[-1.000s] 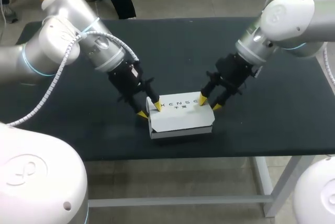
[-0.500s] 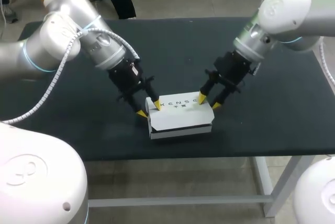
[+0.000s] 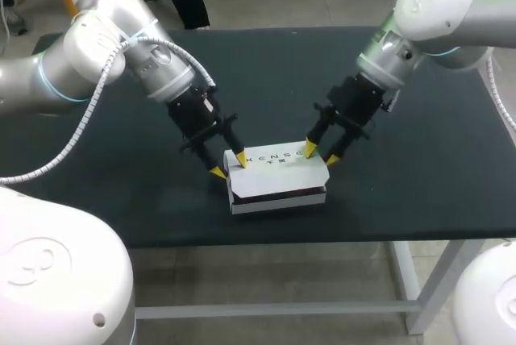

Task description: Assemble the packaging by folding the flat box into shape, placing the metal phone stand inside, and closing the box properly

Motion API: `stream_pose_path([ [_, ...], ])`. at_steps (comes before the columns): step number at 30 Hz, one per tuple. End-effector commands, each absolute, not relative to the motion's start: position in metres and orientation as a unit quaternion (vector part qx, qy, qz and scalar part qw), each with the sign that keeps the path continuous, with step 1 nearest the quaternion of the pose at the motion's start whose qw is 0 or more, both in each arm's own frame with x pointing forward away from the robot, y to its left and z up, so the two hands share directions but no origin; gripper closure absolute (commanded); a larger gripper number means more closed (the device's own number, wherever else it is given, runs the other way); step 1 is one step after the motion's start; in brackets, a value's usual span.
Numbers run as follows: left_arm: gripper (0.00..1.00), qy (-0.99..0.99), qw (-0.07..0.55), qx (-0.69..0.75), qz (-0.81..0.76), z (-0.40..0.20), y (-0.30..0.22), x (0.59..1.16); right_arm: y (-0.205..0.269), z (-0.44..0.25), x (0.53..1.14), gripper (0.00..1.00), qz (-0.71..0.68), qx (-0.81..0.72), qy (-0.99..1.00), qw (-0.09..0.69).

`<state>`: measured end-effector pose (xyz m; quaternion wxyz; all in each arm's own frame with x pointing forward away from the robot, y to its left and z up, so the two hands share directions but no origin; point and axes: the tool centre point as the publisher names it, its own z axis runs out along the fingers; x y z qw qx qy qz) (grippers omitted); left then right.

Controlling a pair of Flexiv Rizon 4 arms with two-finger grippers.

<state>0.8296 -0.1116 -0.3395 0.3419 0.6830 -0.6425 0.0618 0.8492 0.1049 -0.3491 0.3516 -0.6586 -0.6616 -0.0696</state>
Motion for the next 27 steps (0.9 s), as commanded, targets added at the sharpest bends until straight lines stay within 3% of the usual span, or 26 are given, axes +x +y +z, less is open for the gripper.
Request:
stream_pose_path([
  [1, 0.49, -0.644, 0.347, 0.68, 0.048, -0.3381, -0.1158, 0.8366, 0.1094, -0.3471, 0.8546, 0.52, -0.055, -0.654, -0.661, 0.363],
  [27, 0.52, -0.628, 0.375, 0.682, 0.008, -0.3287, -0.1135, 0.8424, 0.1098, -0.3409, 0.8579, 0.51, -0.021, -0.653, -0.648, 0.391],
])
